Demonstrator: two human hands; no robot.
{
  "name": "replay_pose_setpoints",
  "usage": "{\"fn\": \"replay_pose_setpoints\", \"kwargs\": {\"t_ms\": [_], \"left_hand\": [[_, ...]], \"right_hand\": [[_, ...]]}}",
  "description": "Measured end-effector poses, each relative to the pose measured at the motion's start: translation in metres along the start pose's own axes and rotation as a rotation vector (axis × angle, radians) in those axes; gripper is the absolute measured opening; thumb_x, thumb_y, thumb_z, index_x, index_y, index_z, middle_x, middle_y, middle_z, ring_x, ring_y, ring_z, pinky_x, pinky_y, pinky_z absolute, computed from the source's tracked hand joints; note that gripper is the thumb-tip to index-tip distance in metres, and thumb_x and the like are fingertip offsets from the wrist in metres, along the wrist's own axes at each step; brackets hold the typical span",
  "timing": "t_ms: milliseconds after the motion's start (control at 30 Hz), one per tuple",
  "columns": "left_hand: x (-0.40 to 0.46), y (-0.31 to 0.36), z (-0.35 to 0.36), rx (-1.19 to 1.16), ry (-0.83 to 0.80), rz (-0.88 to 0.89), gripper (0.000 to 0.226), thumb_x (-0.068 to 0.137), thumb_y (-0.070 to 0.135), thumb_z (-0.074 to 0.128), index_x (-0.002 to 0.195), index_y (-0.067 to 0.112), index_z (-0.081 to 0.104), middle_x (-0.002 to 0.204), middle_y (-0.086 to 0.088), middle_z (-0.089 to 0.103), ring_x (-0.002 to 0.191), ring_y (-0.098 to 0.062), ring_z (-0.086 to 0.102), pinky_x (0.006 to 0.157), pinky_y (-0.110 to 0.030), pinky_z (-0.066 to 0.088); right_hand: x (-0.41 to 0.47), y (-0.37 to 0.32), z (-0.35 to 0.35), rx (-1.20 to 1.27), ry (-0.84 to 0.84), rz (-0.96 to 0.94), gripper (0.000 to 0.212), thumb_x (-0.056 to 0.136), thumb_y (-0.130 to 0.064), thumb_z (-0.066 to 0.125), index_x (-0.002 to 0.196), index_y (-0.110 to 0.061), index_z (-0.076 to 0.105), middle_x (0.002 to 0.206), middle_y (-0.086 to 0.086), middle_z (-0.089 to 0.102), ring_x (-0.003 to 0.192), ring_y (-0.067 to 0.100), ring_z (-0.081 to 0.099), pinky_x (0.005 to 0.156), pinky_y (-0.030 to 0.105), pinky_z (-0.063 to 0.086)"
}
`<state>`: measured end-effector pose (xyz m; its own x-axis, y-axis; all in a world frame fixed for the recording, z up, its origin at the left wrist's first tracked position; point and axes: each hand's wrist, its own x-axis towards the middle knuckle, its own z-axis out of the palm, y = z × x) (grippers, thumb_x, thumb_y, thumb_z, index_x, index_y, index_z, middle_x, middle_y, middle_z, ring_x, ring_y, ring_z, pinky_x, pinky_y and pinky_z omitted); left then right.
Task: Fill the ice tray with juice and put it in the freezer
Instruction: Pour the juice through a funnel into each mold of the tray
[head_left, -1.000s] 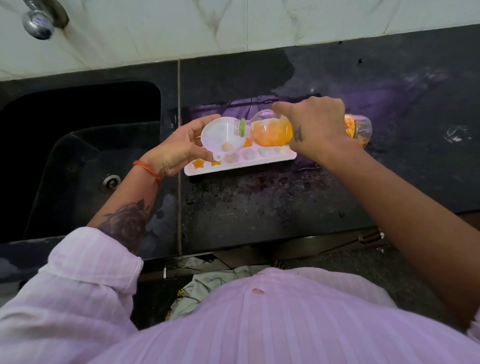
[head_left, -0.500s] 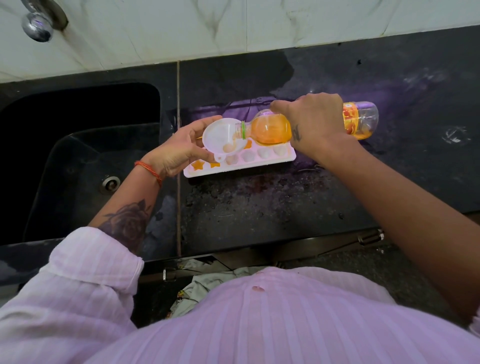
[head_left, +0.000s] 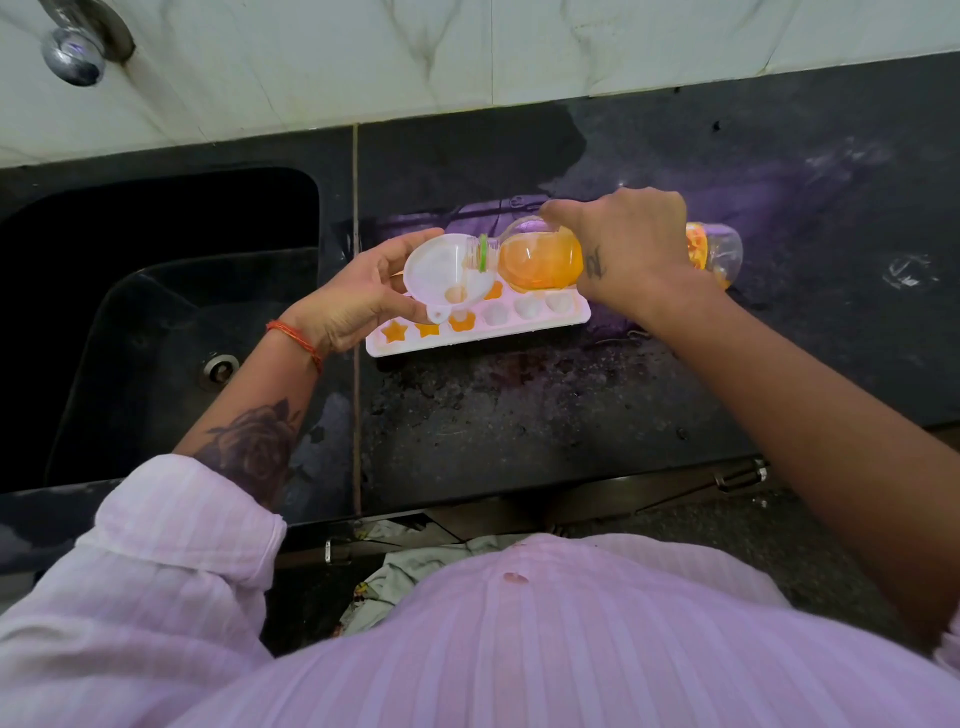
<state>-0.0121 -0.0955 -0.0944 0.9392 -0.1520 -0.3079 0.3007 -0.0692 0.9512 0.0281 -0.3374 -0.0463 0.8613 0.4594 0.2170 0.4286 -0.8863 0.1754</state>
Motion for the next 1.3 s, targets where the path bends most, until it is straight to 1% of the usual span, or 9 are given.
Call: {"fn": "replay_pose_setpoints", "kwargs": {"t_ms": [133,233,333,467,600,767,900,1000,1300], "left_hand": [[-0.001,0.001,-0.002,-0.011,0.002,0.011,0.078,0.068,-0.028,0.057,0.13,0.02,0.048,0.131,-0.001,0.052,0.123,-0.023,0.05,0.077,-0.029,0.059],[0.001,0.002,-0.001,-0.005,0.0,0.024,0.077,0.069,-0.026,0.058,0.13,0.021,0.049,0.134,-0.003,0.051,0.125,-0.024,0.049,0.08,-0.03,0.058],[0.004,0.003,0.003,-0.022,-0.008,0.038,0.078,0.068,-0.027,0.057,0.129,0.022,0.05,0.137,-0.005,0.049,0.125,-0.025,0.049,0.082,-0.031,0.058],[0.011,0.004,0.011,-0.03,-0.031,0.033,0.078,0.068,-0.028,0.057,0.128,0.022,0.051,0.135,-0.003,0.05,0.124,-0.024,0.049,0.081,-0.03,0.058],[0.016,0.001,0.017,-0.035,-0.062,0.034,0.078,0.067,-0.029,0.057,0.125,0.023,0.052,0.128,0.001,0.053,0.12,-0.022,0.05,0.076,-0.028,0.058],[0.023,-0.003,0.023,-0.038,-0.079,0.026,0.078,0.066,-0.028,0.058,0.124,0.024,0.053,0.134,-0.003,0.05,0.124,-0.026,0.048,0.075,-0.03,0.059],[0.026,-0.005,0.026,-0.042,-0.092,0.031,0.079,0.067,-0.029,0.057,0.128,0.021,0.051,0.135,-0.004,0.049,0.123,-0.026,0.049,0.07,-0.028,0.059],[0.028,-0.004,0.026,-0.029,-0.096,0.026,0.079,0.067,-0.027,0.058,0.131,0.019,0.049,0.136,-0.005,0.048,0.123,-0.026,0.049,0.069,-0.028,0.058],[0.028,-0.005,0.025,-0.033,-0.1,0.03,0.08,0.066,-0.029,0.057,0.128,0.022,0.051,0.129,0.0,0.053,0.119,-0.022,0.052,0.071,-0.03,0.059]], "right_hand": [[-0.002,0.0,-0.001,0.064,-0.052,0.021,0.047,0.079,-0.025,0.067,0.122,-0.038,0.052,0.073,0.001,0.047,0.082,0.032,0.059,0.062,0.03,0.027],[-0.003,0.003,-0.001,0.113,-0.077,0.044,0.051,0.074,-0.025,0.071,0.12,-0.039,0.053,0.079,0.002,0.057,0.086,0.032,0.061,0.062,0.029,0.029],[-0.004,0.01,-0.001,0.136,-0.042,0.054,0.052,0.076,-0.035,0.071,0.123,-0.041,0.051,0.09,0.004,0.066,0.089,0.033,0.061,0.063,0.029,0.031],[-0.007,0.02,0.0,0.137,-0.012,0.056,0.049,0.078,-0.037,0.069,0.124,-0.04,0.051,0.086,0.005,0.064,0.088,0.034,0.06,0.064,0.031,0.03],[-0.012,0.025,0.001,0.073,-0.018,0.079,0.041,0.08,-0.04,0.066,0.12,-0.037,0.054,0.071,0.002,0.047,0.083,0.035,0.06,0.063,0.032,0.028],[-0.016,0.027,0.005,0.004,-0.016,0.067,0.039,0.084,-0.028,0.064,0.121,-0.034,0.054,0.071,0.002,0.047,0.079,0.032,0.059,0.062,0.033,0.027],[-0.017,0.027,0.004,-0.051,-0.009,0.056,0.044,0.084,-0.019,0.066,0.123,-0.033,0.053,0.078,0.008,0.059,0.08,0.033,0.06,0.06,0.033,0.029],[-0.018,0.027,0.003,-0.07,-0.012,0.058,0.043,0.084,-0.017,0.066,0.122,-0.031,0.053,0.073,0.006,0.051,0.079,0.034,0.059,0.06,0.033,0.028],[-0.015,0.027,0.003,-0.081,-0.021,0.058,0.039,0.085,-0.016,0.065,0.12,-0.029,0.053,0.085,0.01,0.064,0.081,0.033,0.06,0.06,0.033,0.03]]}}
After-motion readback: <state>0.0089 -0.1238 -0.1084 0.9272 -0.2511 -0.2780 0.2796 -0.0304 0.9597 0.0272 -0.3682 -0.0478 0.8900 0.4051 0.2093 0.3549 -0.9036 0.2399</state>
